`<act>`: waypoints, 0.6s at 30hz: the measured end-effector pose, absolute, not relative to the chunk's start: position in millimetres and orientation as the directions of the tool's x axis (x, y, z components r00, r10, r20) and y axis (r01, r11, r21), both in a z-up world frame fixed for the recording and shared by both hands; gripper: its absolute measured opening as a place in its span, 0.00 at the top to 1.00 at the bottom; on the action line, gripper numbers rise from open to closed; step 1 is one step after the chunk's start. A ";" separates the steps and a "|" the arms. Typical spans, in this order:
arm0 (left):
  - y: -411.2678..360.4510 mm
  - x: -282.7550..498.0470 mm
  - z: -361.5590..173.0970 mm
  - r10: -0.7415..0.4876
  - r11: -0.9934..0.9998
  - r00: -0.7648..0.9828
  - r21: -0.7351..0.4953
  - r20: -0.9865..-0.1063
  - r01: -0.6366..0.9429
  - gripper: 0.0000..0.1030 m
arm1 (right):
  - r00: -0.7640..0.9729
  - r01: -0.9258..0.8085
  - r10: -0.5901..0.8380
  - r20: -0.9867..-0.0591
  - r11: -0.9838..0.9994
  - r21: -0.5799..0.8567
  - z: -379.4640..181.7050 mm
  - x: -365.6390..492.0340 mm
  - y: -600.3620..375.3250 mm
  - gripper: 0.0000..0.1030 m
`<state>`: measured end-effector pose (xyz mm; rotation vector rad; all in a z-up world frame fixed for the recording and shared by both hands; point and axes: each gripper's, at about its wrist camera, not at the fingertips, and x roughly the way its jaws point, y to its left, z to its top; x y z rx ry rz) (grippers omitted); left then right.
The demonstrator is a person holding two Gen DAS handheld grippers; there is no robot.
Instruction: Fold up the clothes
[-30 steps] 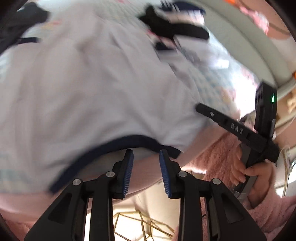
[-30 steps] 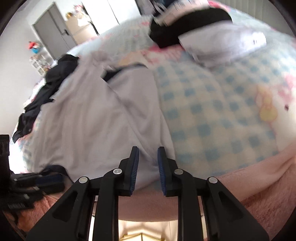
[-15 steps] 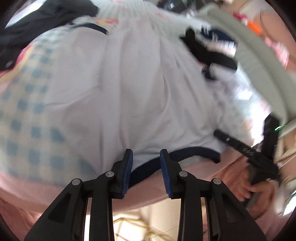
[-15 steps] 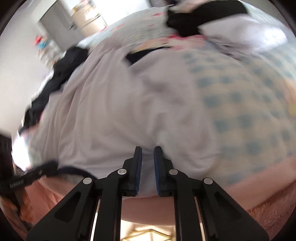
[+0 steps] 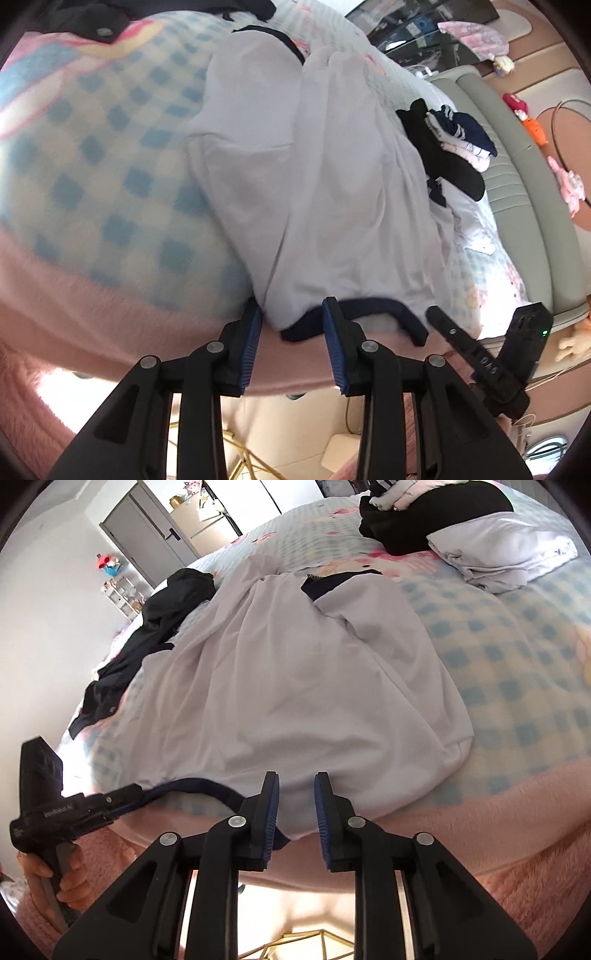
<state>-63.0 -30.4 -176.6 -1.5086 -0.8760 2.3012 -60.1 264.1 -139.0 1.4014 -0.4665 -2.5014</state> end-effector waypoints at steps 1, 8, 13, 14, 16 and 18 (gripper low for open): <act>-30.9 -65.4 -173.7 0.529 -0.771 -0.446 -0.629 -0.722 0.103 0.66 | -0.513 0.051 -0.351 -0.783 -0.923 0.381 -139.1 -61.4 264.3 0.81; -25.5 -81.6 -182.0 0.537 -0.772 -0.446 -0.630 -0.716 0.083 0.74 | -0.506 0.031 -0.337 -0.794 -0.927 0.374 -143.9 -70.7 266.3 0.81; -16.3 -76.0 -175.5 0.459 -0.838 -0.443 -0.541 -0.770 0.070 0.91 | -0.517 0.040 -0.315 -0.796 -0.938 0.345 -137.1 -72.9 258.6 0.81; -15.5 -73.4 -173.7 0.452 -0.844 -0.446 -0.532 -0.773 0.067 0.91 | -0.519 0.046 -0.312 -0.796 -0.940 0.339 -133.6 -74.0 254.8 0.81; -15.2 -68.0 -169.9 0.438 -0.854 -0.453 -0.517 -0.776 0.059 0.92 | -0.532 0.082 -0.315 -0.786 -0.943 0.323 -124.5 -79.6 242.9 0.81; -20.2 -62.5 -166.0 0.436 -0.855 -0.459 -0.515 -0.774 0.056 0.92 | -0.541 0.114 -0.316 -0.780 -0.946 0.304 -118.2 -85.7 229.8 0.81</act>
